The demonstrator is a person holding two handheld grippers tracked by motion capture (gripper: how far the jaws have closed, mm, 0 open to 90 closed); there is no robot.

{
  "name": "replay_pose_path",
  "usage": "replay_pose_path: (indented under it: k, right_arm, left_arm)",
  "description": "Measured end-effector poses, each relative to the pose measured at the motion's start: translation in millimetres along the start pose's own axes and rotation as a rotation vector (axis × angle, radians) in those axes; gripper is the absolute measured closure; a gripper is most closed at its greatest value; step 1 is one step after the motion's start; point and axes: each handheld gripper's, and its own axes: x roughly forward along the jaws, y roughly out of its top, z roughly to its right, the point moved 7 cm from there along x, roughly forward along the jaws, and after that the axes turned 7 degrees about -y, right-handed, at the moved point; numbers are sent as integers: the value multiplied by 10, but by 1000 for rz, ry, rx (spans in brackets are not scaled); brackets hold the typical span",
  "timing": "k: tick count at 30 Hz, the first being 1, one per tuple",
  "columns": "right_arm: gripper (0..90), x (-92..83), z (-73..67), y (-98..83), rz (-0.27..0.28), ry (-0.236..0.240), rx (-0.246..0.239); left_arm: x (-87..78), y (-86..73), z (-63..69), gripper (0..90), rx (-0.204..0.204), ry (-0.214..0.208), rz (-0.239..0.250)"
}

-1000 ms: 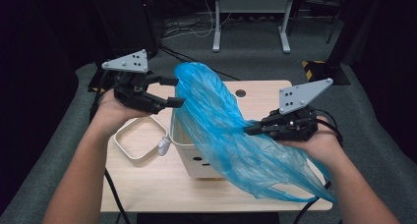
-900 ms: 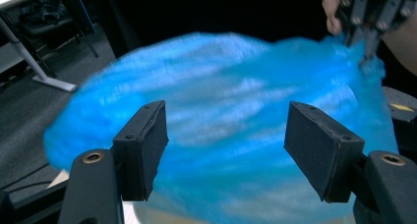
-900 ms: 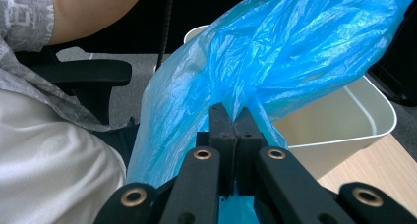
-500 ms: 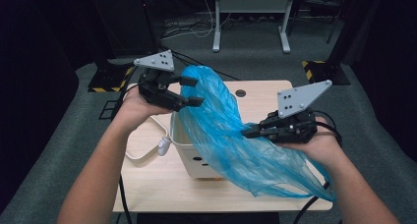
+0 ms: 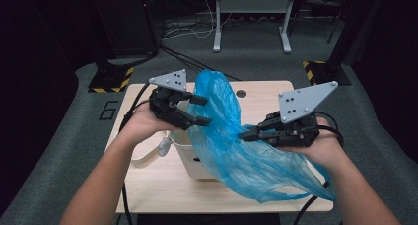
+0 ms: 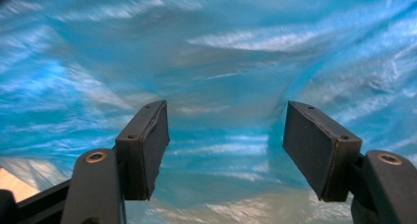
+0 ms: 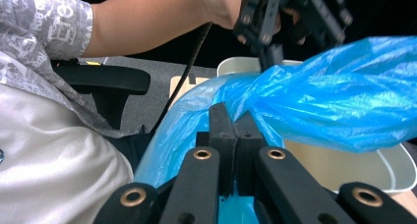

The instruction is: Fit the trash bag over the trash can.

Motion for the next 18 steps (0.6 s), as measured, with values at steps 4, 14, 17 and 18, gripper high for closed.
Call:
replay_pose_path:
  k: [4,14,17,18]
  right_arm:
    - [897,51,27,7,6,-5,6]
    - [897,132,129,43,43,-6,19]
    - [897,94,75,102,50,-10,-7]
    - [897,71,64,126,57,-11,-11]
  left_arm:
    - [41,-99,0,351,-12,-15,-27]
    - [85,-217,57,379,-27,-70,-73]
    - [52,-181,136,378,-7,-71,-72]
    - [32,-160,169,377,2,-69,-68]
